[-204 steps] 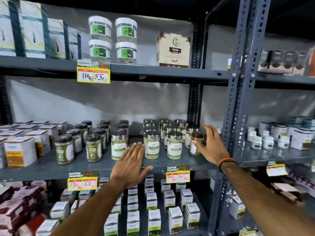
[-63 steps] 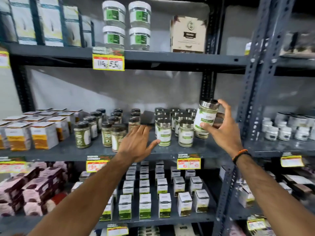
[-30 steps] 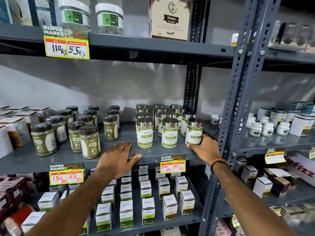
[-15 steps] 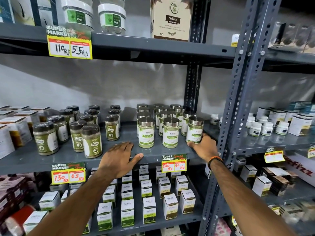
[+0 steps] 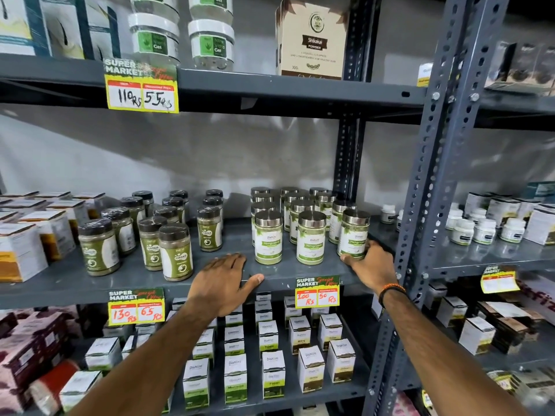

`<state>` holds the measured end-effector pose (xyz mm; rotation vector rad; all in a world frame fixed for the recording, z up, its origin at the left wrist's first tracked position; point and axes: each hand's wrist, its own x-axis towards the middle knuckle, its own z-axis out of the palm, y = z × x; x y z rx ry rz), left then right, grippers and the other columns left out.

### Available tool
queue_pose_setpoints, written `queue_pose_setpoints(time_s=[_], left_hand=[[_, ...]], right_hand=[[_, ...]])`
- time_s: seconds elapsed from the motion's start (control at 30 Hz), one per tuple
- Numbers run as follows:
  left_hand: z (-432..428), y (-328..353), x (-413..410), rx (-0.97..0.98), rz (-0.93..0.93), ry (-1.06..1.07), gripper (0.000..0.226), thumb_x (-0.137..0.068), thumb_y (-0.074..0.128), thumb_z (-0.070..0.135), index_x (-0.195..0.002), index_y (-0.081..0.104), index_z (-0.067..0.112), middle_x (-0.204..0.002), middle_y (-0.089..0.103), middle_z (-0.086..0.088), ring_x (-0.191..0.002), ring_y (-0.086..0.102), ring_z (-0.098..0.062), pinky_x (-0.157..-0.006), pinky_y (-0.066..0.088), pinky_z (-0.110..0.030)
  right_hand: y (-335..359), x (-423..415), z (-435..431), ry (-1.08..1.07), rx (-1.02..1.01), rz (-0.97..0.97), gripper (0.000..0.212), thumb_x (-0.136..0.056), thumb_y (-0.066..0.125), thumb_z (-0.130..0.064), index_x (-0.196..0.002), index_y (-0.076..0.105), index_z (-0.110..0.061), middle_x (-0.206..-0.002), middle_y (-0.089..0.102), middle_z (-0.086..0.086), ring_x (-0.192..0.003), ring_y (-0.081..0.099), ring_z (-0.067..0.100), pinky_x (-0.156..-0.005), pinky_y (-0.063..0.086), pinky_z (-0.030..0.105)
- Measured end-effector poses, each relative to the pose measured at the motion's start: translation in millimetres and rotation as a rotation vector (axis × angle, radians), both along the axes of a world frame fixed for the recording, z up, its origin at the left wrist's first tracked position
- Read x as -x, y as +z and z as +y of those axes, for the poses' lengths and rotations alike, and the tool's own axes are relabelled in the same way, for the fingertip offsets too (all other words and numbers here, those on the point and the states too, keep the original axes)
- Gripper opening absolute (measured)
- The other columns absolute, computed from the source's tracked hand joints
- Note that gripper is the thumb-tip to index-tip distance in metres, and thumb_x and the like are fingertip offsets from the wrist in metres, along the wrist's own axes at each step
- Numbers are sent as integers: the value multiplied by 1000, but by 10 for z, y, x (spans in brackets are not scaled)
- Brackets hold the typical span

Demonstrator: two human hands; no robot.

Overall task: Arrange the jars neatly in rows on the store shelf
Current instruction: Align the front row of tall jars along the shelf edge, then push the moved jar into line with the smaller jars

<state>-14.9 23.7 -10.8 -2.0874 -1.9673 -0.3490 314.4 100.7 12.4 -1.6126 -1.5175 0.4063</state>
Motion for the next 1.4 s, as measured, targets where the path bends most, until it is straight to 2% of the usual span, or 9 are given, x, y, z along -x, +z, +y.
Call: queue_pose_setpoints(time_s=[0.1,0.2,0.43,0.6,0.73,1.0,1.13,1.3,1.4], left_hand=[[-48,41,-19,27,-20,-9,101,-87,5,84,-155,34,16,-161,42,-9,-146,39,-27,-119,33,-45],[-151,122,-76,39,-43,-66,91,-93,19,78,-157,28,15,-164,35,-10,-148,35,-28,-119,30,-47],[-540,687,-78,-216,1,-158,83,-101,24,71,-160,22,14,-167,26,-13,-154,23,-27,-122,10,-41],[-831,1093,352,-352,4,-106,78,-102,32,66,-158,27,11,-165,32,-16,-151,29,-31,-118,9,-38],[-1049,1178,947,-385,-8,-30,81,-98,29,71,-153,35,11,-159,41,-16,-146,35,-33,-120,30,-49],[-1321,838,2154,-341,-85,170,88,-95,25,73,-154,33,10,-158,41,-18,-145,37,-35,-118,35,-52],[-1265,561,2560,-258,-91,235,88,-97,27,74,-154,30,7,-155,43,-21,-142,41,-37,-112,41,-52],[-1083,275,2788,-112,-131,270,90,-96,25,76,-157,25,10,-162,35,-17,-142,41,-39,-107,44,-54],[-988,135,2848,-70,-114,251,92,-93,20,80,-154,31,11,-158,42,-16,-135,48,-40,-102,47,-52]], right_hand=[[5,1,-97,-12,-55,-8,71,-79,86,-35,-133,54,-3,-127,70,14,-113,67,30,-84,49,29],[104,59,-349,25,-186,5,88,-85,83,-24,-153,33,1,-142,61,12,-127,59,27,-102,42,30],[431,614,-853,232,-492,-22,70,-91,72,-40,-150,43,-15,-145,59,3,-130,57,17,-109,48,49],[547,1429,-1074,433,-457,90,65,-90,76,-33,-146,49,-14,-139,63,2,-117,62,9,-95,50,17],[442,2063,-1074,554,-336,190,68,-87,80,-30,-144,49,-14,-137,63,3,-115,63,11,-101,54,34],[175,2849,-920,585,-198,62,96,-77,85,-49,-153,36,-17,-150,53,8,-133,54,25,-109,45,36],[76,3036,-898,603,-141,26,106,-74,86,-53,-156,27,-19,-150,52,8,-129,55,27,-103,46,35],[-34,3145,-828,590,-150,-19,77,-77,86,-45,-137,45,-20,-119,67,-4,-94,62,10,-71,45,13],[-80,3177,-763,574,-155,-40,66,-79,85,-41,-132,51,-21,-107,67,-11,-86,63,1,-70,51,11]])
